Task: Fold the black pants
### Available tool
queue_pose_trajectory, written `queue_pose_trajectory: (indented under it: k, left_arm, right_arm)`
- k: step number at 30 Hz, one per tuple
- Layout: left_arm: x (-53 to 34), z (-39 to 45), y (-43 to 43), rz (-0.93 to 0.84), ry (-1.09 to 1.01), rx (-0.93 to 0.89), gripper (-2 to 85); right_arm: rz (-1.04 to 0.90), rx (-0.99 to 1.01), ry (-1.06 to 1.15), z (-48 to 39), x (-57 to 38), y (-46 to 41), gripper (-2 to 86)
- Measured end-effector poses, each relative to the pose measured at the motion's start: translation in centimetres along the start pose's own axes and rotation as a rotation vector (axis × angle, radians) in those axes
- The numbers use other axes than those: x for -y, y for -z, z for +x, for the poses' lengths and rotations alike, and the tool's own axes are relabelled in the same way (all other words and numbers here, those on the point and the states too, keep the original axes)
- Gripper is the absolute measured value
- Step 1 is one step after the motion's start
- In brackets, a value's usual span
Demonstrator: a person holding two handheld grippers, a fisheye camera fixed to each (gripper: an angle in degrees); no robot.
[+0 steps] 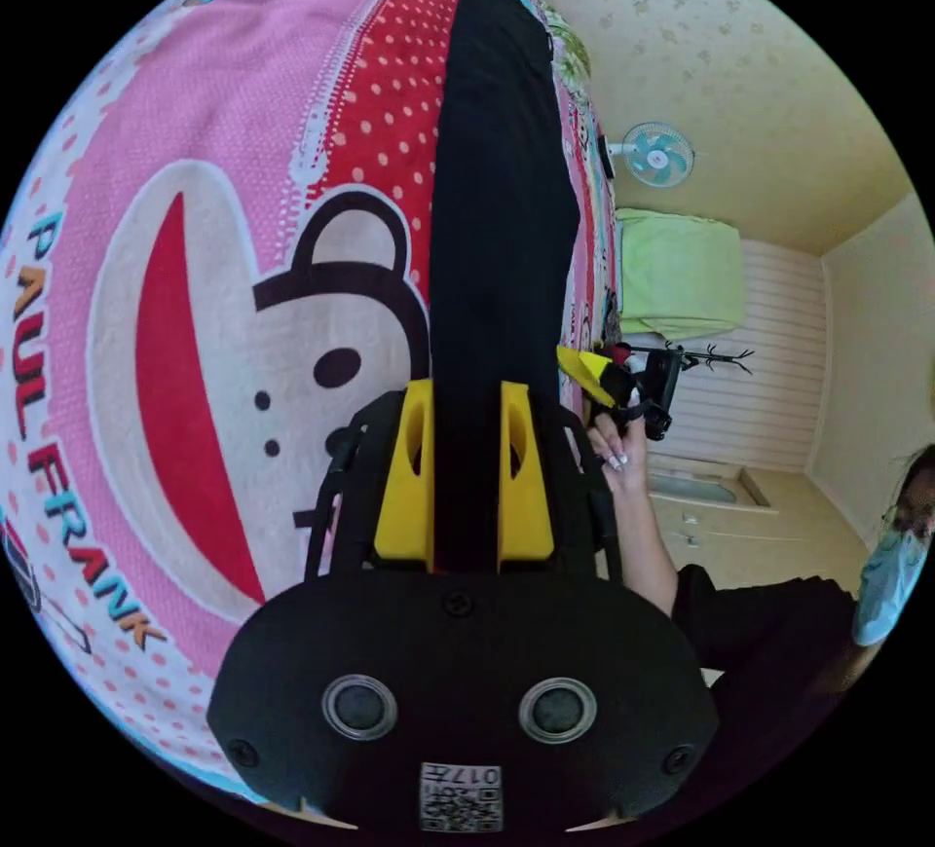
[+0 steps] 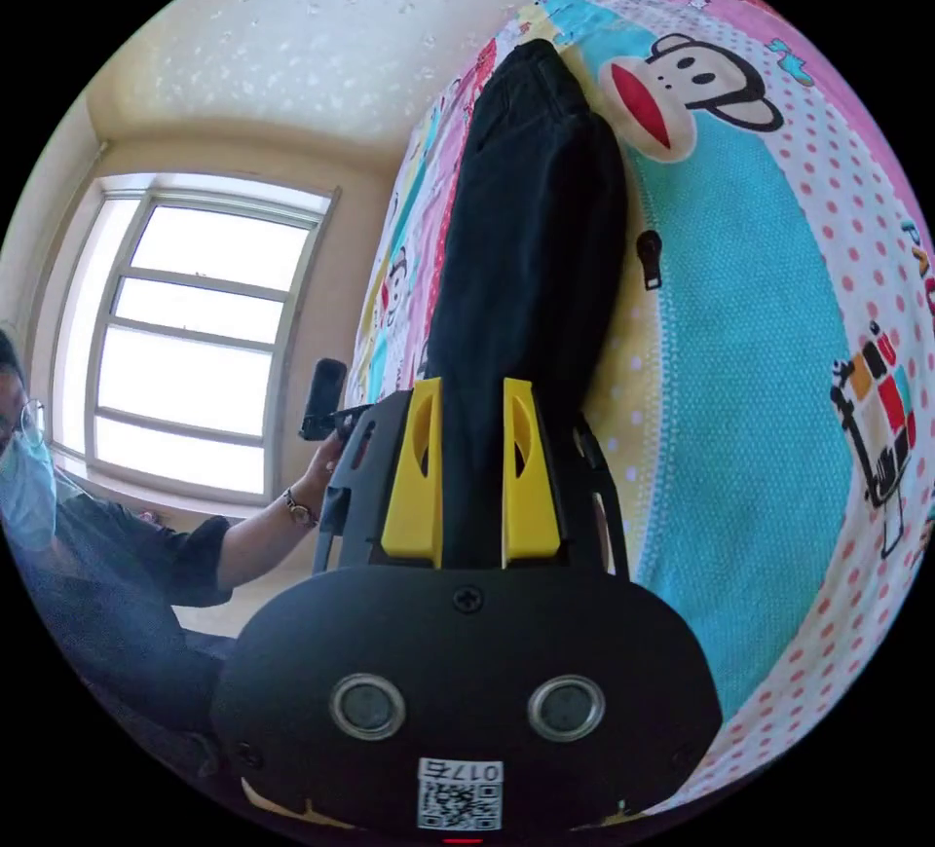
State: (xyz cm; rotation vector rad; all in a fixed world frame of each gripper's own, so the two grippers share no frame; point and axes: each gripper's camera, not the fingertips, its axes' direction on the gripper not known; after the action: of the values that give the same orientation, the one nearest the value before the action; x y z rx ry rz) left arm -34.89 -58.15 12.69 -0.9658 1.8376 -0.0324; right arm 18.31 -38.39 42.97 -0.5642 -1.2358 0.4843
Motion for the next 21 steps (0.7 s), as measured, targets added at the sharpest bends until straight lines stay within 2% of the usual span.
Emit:
queue_pose_trajectory:
  k: [2,3,6,8,9,11,13,15,19,21]
  left_arm:
    - [-0.5,0.4,-0.9,0.034,0.031,-0.014,8.0]
    - [-1.0,1.0,-1.3,0.055,0.024,-0.032,7.2]
    - [-2.1,3.1,-1.5,0.094,-0.043,-0.152,6.4]
    - [-2.4,3.3,-1.7,0.095,-0.048,-0.176,6.4]
    - [-2.5,3.0,-1.8,0.089,-0.028,-0.12,6.7]
    - [-2.7,1.8,-2.1,0.062,0.046,-0.004,7.4]
    - [-3.4,0.9,-2.1,0.06,0.047,-0.093,7.9]
    - [-4.9,0.2,-2.3,0.041,0.057,-0.134,8.0]
    - [-7.1,0.5,-3.2,0.003,0.02,-0.144,8.0]
    - [-8.2,0.8,-4.4,-0.035,0.03,-0.16,7.8]
  right_arm:
    - [0.004,-0.021,-0.032,0.6,-0.3,-0.6,3.6]
    - [0.045,0.028,-0.035,0.7,-1.1,0.1,2.5]
    - [0.26,0.187,-0.001,1.0,-4.8,4.3,1.1]
    - [0.326,0.105,-0.096,2.6,-7.2,6.3,0.8]
    - [0.311,0.026,-0.144,3.9,-8.4,6.4,0.8]
    - [0.247,0.049,-0.205,5.9,-9.5,5.5,0.9]
    - [0.246,0.282,-0.129,5.8,-10.7,4.7,1.4]
    - [0.21,0.341,-0.083,4.2,-10.9,3.9,2.4]
    - [-0.006,0.151,-0.028,0.5,-9.7,-0.2,6.6]
    - [-0.008,0.132,-0.033,-0.2,-9.9,-0.9,5.9]
